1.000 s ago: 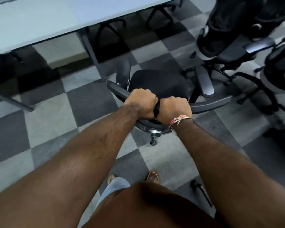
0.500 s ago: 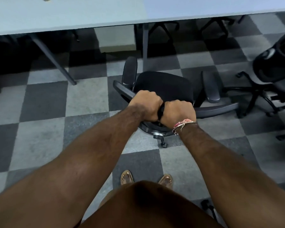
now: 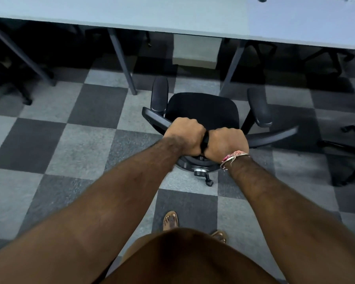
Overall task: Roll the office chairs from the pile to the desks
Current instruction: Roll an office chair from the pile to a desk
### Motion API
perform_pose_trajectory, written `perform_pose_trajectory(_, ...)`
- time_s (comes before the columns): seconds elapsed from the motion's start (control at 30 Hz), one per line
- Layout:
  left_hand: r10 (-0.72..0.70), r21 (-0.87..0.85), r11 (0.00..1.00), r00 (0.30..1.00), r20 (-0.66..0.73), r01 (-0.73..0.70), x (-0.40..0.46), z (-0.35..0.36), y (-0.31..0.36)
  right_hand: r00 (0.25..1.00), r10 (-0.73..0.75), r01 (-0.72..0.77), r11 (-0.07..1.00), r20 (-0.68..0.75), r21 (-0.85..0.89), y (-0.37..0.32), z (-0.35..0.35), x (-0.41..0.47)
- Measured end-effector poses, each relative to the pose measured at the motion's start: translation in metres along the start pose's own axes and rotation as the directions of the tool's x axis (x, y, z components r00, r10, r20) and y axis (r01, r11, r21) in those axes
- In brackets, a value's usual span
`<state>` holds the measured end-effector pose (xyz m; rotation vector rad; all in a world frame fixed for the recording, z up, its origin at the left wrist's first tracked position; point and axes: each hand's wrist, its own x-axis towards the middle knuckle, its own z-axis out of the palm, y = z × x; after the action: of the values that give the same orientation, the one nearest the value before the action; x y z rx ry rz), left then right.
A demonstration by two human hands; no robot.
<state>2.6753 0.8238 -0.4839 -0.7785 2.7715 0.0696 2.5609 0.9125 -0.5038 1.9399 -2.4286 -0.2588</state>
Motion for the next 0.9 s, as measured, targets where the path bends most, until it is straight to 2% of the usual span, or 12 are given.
perform_pose_trajectory(0.23, -0.151, -0.024, 0.988, 0.989, -0.003, 0.151, -0.032, 0.013, -0.045, 0.985, -0.167, 0.167, 0.986, -0.045, -0.010, -0.047, -0.009, 0.029)
perform_pose_trajectory(0.43, -0.310, -0.051, 0.950, 0.951, 0.000, 0.309, -0.050, 0.020, -0.064, 0.943, -0.326, 0.325, 0.945, -0.072, -0.018, -0.069, -0.013, 0.052)
perform_pose_trajectory(0.6, -0.447, -0.087, 0.890, 0.894, 0.023, 0.448, -0.059, 0.022, -0.076, 0.883, -0.461, 0.461, 0.887, -0.094, -0.016, -0.083, -0.019, 0.073)
perform_pose_trajectory(0.9, -0.594, -0.077, 0.800, 0.804, 0.040, 0.595, -0.066, 0.027, -0.091, 0.747, -0.654, 0.653, 0.755, -0.123, -0.050, -0.101, -0.026, 0.111)
